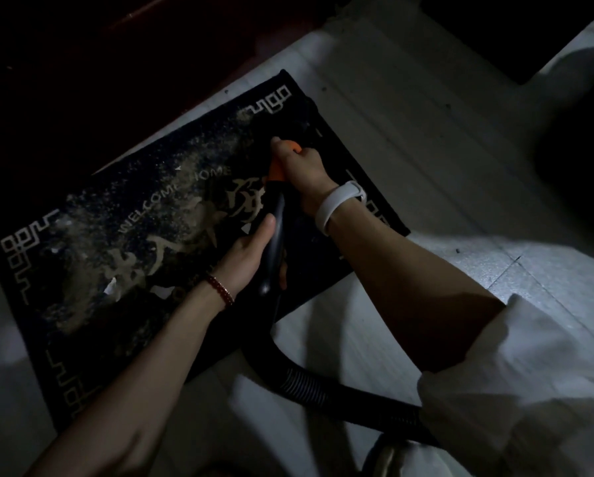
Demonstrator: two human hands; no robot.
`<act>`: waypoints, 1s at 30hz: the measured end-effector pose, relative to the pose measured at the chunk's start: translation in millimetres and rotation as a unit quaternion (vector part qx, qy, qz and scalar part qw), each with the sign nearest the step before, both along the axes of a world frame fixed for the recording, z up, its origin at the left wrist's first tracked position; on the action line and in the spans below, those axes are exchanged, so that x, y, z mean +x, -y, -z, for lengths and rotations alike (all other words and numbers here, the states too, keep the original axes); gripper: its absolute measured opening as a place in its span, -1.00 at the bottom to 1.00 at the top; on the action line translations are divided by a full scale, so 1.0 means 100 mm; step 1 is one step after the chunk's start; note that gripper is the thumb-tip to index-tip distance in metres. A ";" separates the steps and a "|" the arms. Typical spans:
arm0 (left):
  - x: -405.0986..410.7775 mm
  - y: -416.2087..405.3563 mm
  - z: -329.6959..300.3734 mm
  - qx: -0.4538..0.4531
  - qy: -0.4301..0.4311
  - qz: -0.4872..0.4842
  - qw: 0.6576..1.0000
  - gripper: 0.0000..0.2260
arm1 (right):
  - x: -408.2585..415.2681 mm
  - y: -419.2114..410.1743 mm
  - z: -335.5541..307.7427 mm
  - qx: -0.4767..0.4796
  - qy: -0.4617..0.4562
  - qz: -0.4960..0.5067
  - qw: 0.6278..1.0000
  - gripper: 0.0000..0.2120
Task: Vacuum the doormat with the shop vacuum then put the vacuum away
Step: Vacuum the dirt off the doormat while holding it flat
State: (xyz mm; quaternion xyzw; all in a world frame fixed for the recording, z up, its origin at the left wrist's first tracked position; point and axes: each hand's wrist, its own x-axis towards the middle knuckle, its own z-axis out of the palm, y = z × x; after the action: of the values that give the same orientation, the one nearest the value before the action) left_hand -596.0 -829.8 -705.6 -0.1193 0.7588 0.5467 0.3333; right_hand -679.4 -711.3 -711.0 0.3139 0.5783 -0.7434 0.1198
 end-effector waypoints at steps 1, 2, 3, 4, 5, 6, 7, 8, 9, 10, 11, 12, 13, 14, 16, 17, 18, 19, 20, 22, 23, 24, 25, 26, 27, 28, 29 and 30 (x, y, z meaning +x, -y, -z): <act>0.01 -0.01 0.00 -0.001 0.000 0.012 1.000 -0.48 | 0.01 -0.01 0.00 -0.017 0.009 0.008 1.000 -0.67; 0.03 -0.02 -0.01 0.002 -0.006 0.020 1.000 -0.51 | 0.04 -0.02 0.00 -0.037 0.013 0.010 0.999 -0.70; 0.07 -0.01 -0.03 0.001 -0.012 0.020 1.000 -0.54 | 0.06 0.00 0.02 -0.043 0.017 0.008 0.999 -0.74; 0.11 0.02 0.00 -0.001 -0.016 0.017 1.000 -0.54 | 0.10 0.02 0.06 -0.041 0.018 0.006 0.999 -0.78; 0.15 0.05 0.00 -0.002 -0.017 0.016 1.000 -0.51 | 0.14 0.05 0.09 -0.032 0.020 0.007 0.999 -0.80; 0.19 0.09 0.03 0.002 -0.020 0.011 1.000 -0.45 | 0.17 0.07 0.09 -0.030 0.014 0.009 0.999 -0.81; 0.22 0.10 0.01 0.009 -0.024 0.017 1.000 -0.36 | 0.19 0.09 0.08 -0.033 0.004 0.012 0.999 -0.82; 0.22 0.10 -0.01 0.015 -0.028 0.020 0.999 -0.32 | 0.18 0.09 0.05 -0.037 -0.009 0.017 0.999 -0.82; 0.18 0.09 -0.01 0.018 -0.031 0.010 0.999 -0.34 | 0.14 0.08 0.04 -0.041 -0.014 0.022 0.999 -0.77; 0.13 0.07 -0.01 0.018 -0.032 -0.002 0.999 -0.38 | 0.09 0.07 0.02 -0.040 -0.011 0.026 0.999 -0.68; 0.07 0.05 0.00 0.014 -0.025 -0.006 1.000 -0.41 | 0.03 0.04 0.01 -0.038 -0.004 0.029 0.999 -0.60; 0.00 0.02 0.02 0.011 -0.017 -0.003 1.000 -0.38 | 0.00 0.03 -0.02 -0.039 0.002 0.034 0.999 -0.57; -0.04 0.01 0.03 0.009 -0.009 0.008 1.000 -0.30 | -0.01 0.02 -0.03 -0.048 0.009 0.040 0.998 -0.60; -0.05 0.01 0.06 0.002 -0.002 0.023 1.000 -0.26 | 0.01 0.01 -0.04 -0.057 0.015 0.043 0.997 -0.64; 0.08 0.06 0.02 -0.021 -0.015 0.041 0.999 -0.40 | 0.17 0.02 0.00 -0.062 0.028 0.045 0.997 -0.73; 0.18 0.11 0.02 -0.012 -0.019 0.057 0.998 -0.47 | 0.27 0.02 0.05 -0.055 0.035 0.041 0.997 -0.75; 0.26 0.12 -0.01 0.013 -0.014 0.069 0.997 -0.48 | 0.36 0.02 0.08 -0.058 0.033 0.033 0.997 -0.73; 0.31 0.16 -0.01 0.040 -0.007 0.076 0.996 -0.45 | 0.43 0.03 0.08 -0.070 0.024 0.024 0.997 -0.69; 0.32 0.16 -0.02 0.058 -0.008 0.076 0.995 -0.42 | 0.43 0.05 0.07 -0.074 0.011 0.022 0.997 -0.67; 0.20 0.16 0.01 0.041 -0.021 0.043 0.998 -0.44 | 0.29 0.06 0.01 -0.065 -0.009 0.023 0.998 -0.70; 0.13 0.13 0.00 0.025 -0.028 0.024 0.999 -0.50 | 0.21 0.06 -0.05 -0.065 -0.015 0.022 0.998 -0.69; 0.08 0.10 -0.02 0.018 -0.032 0.011 0.999 -0.57 | 0.14 0.07 -0.07 -0.057 -0.011 0.017 0.998 -0.64; 0.06 0.08 -0.02 0.016 -0.038 0.009 0.999 -0.63 | 0.10 0.08 -0.08 -0.049 0.006 0.014 0.999 -0.58; 0.08 0.07 -0.03 0.007 -0.042 0.017 0.999 -0.66 | 0.12 0.09 -0.07 -0.045 0.018 0.013 0.999 -0.57; 0.14 0.10 -0.02 -0.002 -0.041 0.035 0.999 -0.64 | 0.19 0.09 -0.05 -0.045 0.025 0.018 0.999 -0.60; 0.23 0.14 -0.03 0.003 -0.027 0.049 0.998 -0.59 | 0.32 0.10 -0.03 -0.045 0.026 0.021 0.998 -0.65; 0.33 0.20 -0.01 0.023 0.001 0.062 0.998 -0.54 | 0.46 0.10 0.00 -0.044 0.029 0.026 0.998 -0.68; 0.42 0.23 -0.03 0.048 0.033 0.072 0.996 -0.51 | 0.59 0.08 0.03 -0.048 0.029 0.029 0.998 -0.66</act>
State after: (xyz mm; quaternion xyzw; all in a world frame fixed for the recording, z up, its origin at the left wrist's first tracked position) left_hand -553.7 -852.5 -702.1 -0.0660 0.7267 0.5528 0.4025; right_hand -620.5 -719.8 -714.1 0.3462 0.5285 -0.7642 0.1299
